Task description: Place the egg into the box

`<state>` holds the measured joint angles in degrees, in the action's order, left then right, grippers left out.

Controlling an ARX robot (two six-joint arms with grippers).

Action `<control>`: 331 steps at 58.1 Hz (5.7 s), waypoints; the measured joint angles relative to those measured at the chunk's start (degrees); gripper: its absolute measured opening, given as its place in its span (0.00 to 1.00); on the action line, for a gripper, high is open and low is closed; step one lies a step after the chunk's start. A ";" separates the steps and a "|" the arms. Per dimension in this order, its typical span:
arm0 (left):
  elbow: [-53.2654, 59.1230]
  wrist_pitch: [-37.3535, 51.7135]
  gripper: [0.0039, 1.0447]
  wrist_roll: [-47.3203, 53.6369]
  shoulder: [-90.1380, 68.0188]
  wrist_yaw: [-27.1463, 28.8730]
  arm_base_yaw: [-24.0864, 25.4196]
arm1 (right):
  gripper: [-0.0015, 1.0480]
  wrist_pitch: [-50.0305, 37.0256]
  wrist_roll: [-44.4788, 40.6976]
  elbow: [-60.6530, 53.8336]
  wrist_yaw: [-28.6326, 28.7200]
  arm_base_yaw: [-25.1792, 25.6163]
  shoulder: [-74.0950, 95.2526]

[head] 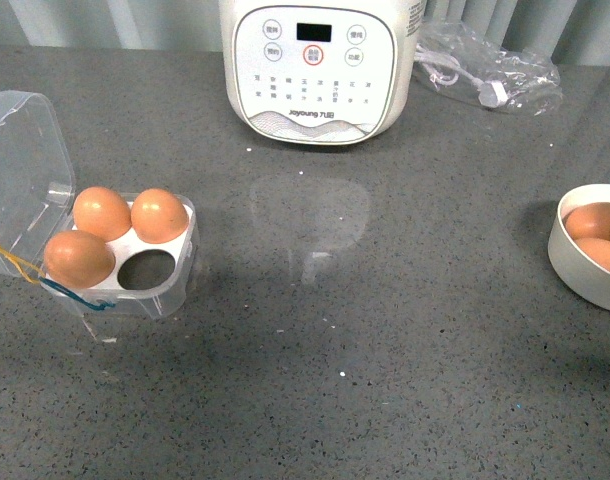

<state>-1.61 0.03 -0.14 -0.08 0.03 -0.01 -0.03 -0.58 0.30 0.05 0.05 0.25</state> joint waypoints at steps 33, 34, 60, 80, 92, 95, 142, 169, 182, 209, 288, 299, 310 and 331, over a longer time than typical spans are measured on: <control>0.00 0.00 0.94 0.00 0.02 0.02 0.00 | 0.93 -3.32 -0.04 6.27 -3.23 3.56 30.91; 0.00 0.00 0.94 0.00 0.02 0.02 0.00 | 0.93 -4.20 -0.07 6.40 -2.86 3.76 32.04; 0.00 0.00 0.94 0.00 0.00 0.00 0.00 | 0.93 -26.56 -0.04 16.41 4.61 5.66 69.64; 0.00 0.00 0.94 0.00 0.02 0.00 0.00 | 0.93 -31.04 1.05 22.23 6.60 3.80 82.03; 0.00 0.00 0.94 0.00 0.02 0.00 0.00 | 0.93 -32.30 1.01 24.59 5.40 2.84 87.49; 0.00 0.00 0.94 0.00 0.00 0.00 0.00 | 0.93 -32.46 0.98 24.94 5.31 2.75 88.37; 0.00 0.00 0.94 0.00 0.02 0.00 0.00 | 0.39 -34.38 0.48 27.23 4.59 1.11 94.60; 0.00 0.00 0.94 0.02 0.02 0.00 0.00 | 0.39 -16.02 -4.44 29.05 13.90 -4.76 73.90; 0.00 0.00 0.94 0.00 0.00 0.00 0.00 | 0.39 -12.94 -10.05 34.03 25.05 -12.46 79.01; 0.00 0.00 0.94 0.00 0.00 0.00 0.00 | 0.38 -8.50 -19.96 48.15 36.61 -24.06 96.19; 0.00 0.00 0.94 0.00 0.00 0.02 0.00 | 0.38 -13.09 -15.08 65.11 33.46 -37.18 117.18; 0.00 0.00 0.94 0.02 0.02 0.00 0.00 | 0.38 -13.31 -12.26 65.70 32.98 -37.46 118.77; 0.00 0.00 0.94 0.00 0.00 0.02 0.00 | 0.56 -14.69 -11.19 65.64 32.09 -37.90 119.01; 0.00 0.00 0.94 0.00 0.00 0.02 0.00 | 0.93 -22.36 -6.47 54.84 23.89 -33.70 106.92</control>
<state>-1.61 0.03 -0.14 -0.08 0.05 -0.01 -22.39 -7.05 55.13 23.94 -33.65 107.18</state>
